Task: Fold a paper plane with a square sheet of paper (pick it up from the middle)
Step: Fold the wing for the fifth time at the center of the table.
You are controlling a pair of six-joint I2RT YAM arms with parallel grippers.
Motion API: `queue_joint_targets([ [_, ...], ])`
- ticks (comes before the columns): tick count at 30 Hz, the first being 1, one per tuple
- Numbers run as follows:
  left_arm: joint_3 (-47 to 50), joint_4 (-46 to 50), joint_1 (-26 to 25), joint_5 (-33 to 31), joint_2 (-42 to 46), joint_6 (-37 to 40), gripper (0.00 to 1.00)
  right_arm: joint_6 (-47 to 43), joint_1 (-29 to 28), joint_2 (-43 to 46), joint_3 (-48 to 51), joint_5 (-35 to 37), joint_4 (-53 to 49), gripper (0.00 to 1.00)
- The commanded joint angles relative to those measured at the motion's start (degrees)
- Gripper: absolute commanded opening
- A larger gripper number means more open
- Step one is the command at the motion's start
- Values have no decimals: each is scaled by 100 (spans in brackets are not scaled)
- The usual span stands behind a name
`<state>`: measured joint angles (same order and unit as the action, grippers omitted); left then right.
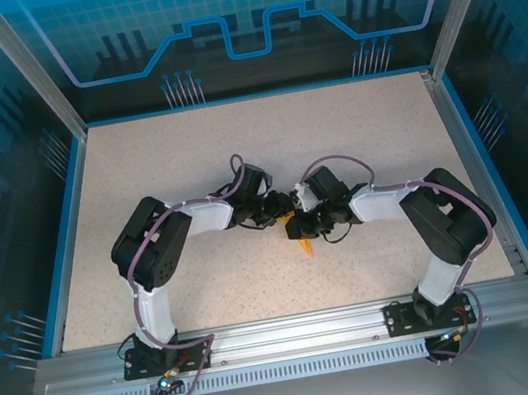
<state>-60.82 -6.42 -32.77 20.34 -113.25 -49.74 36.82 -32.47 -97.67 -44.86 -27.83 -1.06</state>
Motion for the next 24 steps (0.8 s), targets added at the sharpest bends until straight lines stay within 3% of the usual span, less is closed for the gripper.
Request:
queue_joint_targets([
  [1,140,342,130,-522,-391,183,31,-169,48,-143,69,186,-403,10],
  [17,33,482,131,-585,-443,239,30,-139,320,732,1759,-199,-36,13],
  [24,25,421,114,-505,-364,237,31,-197,522,1550,1608,-343,-285,16],
])
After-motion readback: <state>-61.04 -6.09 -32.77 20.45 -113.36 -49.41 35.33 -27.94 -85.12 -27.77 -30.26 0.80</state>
